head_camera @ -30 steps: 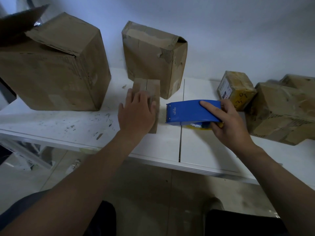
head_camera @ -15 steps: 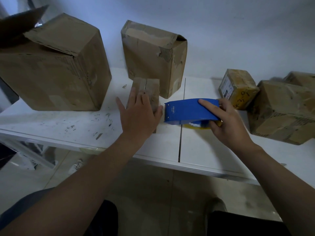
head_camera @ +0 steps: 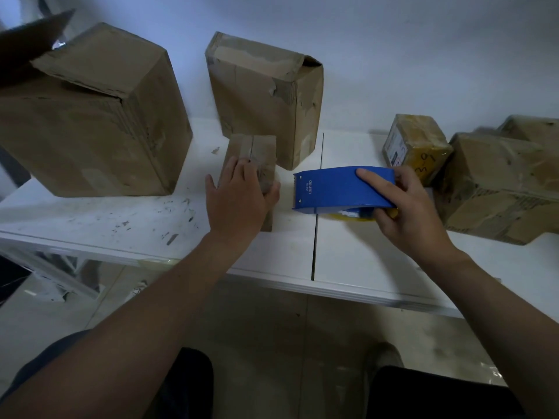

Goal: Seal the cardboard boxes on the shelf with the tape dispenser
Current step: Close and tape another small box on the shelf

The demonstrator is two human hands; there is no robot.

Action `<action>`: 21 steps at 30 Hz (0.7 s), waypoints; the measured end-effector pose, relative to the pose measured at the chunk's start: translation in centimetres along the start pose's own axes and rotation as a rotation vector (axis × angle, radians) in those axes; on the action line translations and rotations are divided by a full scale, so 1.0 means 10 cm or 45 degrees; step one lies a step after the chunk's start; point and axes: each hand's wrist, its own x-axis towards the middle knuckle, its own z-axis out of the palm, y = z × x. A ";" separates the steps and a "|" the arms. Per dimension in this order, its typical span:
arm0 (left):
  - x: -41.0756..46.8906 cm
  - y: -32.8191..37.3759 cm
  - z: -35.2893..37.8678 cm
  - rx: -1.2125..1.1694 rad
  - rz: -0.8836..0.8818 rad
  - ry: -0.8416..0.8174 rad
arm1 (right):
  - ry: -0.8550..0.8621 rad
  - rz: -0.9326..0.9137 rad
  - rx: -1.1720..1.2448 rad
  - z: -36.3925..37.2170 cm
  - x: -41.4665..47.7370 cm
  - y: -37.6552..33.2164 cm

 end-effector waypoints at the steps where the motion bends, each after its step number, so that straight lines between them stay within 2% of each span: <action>1: 0.00 0.00 0.00 -0.003 0.002 0.003 | 0.001 0.018 0.006 -0.01 -0.01 0.00; 4: 0.01 0.00 -0.02 0.020 -0.001 -0.011 | -0.006 0.082 0.011 -0.04 -0.03 -0.02; 9: 0.00 0.00 -0.03 -0.002 0.009 0.004 | -0.175 0.126 -0.095 -0.06 0.11 -0.22; 15: -0.01 0.02 -0.02 -0.004 -0.022 0.021 | -0.235 0.161 -0.374 -0.11 0.42 -0.69; 21: -0.03 0.02 -0.02 0.068 0.013 -0.034 | -0.326 0.307 -0.631 -0.12 0.66 -0.98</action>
